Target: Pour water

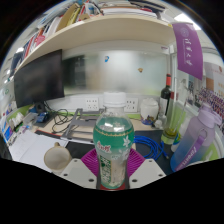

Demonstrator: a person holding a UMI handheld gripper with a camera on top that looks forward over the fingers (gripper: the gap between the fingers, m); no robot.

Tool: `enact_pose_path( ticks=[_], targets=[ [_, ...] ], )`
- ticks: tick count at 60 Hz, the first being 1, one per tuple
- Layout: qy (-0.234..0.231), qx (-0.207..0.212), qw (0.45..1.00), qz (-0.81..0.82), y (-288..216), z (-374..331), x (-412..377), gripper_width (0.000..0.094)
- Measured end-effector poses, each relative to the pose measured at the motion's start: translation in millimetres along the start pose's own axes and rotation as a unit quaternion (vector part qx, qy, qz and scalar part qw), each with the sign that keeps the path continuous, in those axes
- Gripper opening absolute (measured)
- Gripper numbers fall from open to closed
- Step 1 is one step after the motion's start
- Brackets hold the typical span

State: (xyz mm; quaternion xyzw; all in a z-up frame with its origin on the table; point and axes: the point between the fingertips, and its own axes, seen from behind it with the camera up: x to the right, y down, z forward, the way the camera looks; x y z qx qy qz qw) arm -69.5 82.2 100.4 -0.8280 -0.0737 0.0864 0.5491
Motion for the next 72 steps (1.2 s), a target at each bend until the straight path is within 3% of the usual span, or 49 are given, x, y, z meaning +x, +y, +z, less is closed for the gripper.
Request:
enact_pose_path(
  ticks=[22,32,35,36,39,52,72],
  targets=[
    [0.001,0.042,0.999,-0.006,18,4,1,0.0345],
    [0.010,0.044,0.999,-0.013,21,2,-1,0.0490],
    [0.016,0.025,1.000,0.001,31,2,1,0.0648],
    [0.018,0.019,1.000,0.006,34,1,1,0.0749],
    [0.018,0.006,1.000,0.015,43,-1,0,0.0868],
    [0.059,-0.032,0.997,0.033,54,-54,-8,0.0855],
    [0.097,-0.014,0.994,0.048,-27,-131,-69,0.0856]
  ],
)
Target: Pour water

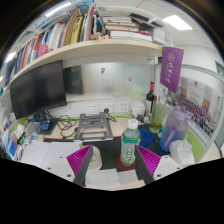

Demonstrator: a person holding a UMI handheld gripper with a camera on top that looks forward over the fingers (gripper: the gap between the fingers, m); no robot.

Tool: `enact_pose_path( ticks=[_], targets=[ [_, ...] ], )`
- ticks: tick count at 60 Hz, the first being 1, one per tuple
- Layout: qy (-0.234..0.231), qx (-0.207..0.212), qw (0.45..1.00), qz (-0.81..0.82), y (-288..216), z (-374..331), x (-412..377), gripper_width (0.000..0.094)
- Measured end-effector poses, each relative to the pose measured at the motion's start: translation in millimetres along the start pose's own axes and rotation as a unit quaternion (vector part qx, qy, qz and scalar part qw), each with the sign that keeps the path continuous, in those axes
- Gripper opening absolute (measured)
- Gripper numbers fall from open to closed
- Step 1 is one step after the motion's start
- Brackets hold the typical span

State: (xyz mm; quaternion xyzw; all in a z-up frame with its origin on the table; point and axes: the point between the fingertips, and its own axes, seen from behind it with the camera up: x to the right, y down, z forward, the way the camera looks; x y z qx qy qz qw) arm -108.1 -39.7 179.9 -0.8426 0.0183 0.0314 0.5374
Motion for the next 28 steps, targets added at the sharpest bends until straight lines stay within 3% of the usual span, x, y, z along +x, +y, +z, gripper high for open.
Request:
enact_pose_path(
  ticks=[16,28],
  targets=[
    [-0.013,0.029,0.999,0.007,-38,-27,-39,0.0854],
    [-0.013,0.029,0.999,-0.014,-35,-28,-54,0.0856]
  ],
)
